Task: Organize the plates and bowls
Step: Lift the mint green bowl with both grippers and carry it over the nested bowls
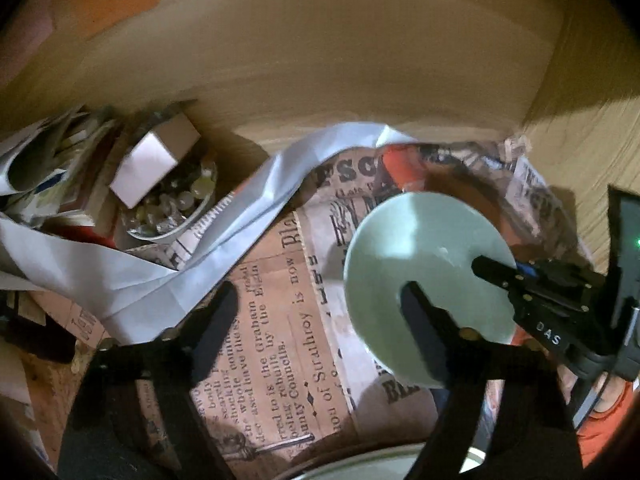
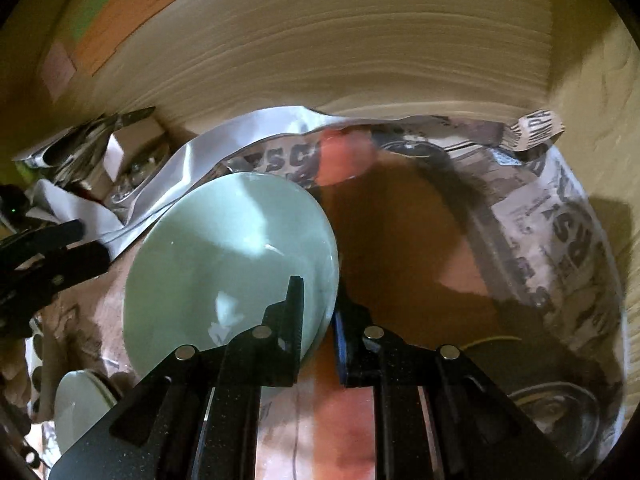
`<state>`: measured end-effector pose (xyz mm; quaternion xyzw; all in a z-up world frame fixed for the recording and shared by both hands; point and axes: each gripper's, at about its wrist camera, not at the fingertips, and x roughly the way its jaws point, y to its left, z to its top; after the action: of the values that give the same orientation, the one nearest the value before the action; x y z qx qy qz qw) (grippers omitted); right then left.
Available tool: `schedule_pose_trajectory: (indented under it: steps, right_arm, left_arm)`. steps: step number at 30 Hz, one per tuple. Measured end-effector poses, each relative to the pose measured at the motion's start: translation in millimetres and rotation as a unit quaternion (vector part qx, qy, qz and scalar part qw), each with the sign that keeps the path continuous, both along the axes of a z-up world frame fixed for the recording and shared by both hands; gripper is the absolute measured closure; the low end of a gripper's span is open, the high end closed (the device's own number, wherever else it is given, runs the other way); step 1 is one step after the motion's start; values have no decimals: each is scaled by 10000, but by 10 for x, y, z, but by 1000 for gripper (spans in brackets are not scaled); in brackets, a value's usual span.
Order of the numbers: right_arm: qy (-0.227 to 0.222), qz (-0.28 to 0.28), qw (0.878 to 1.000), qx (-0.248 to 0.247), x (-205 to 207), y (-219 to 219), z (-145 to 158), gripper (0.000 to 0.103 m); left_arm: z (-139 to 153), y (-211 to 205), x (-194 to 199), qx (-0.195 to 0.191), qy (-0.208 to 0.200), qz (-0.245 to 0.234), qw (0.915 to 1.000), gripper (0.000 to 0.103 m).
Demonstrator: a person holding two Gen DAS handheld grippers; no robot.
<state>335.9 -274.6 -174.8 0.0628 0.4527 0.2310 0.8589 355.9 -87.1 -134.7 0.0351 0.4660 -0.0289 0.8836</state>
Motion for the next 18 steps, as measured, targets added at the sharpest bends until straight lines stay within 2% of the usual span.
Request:
schedule_pose_trajectory:
  steps: [4,6,7,9,15,18]
  right_arm:
    - [39,20,10000,66,35,-28,-34,91]
    - [77,6,9999,139,-6,-17,-33,90]
    - [77,3,9998,159,-9,-17,-31,90]
    - [40,0,9999,144,-14,6,-29,90]
    - [-38,-30,9999,132,-94,30,47,90]
    - [-68,-41,9997,218,-128,23,101,90]
  left_arm:
    - [-132,-25,80,19,241,-71,9997,43]
    - [-198,-35,121,-27,410,-133,9991,62]
    - [-232,-46,143,-101,519,-206,9984,69]
    - [-307,-76,175,-267,754,-348,9962,91]
    - [-282,-70,120,-378,825,-313,9954,92]
    - [-192,-62,18,-383,704,-337,9962,92]
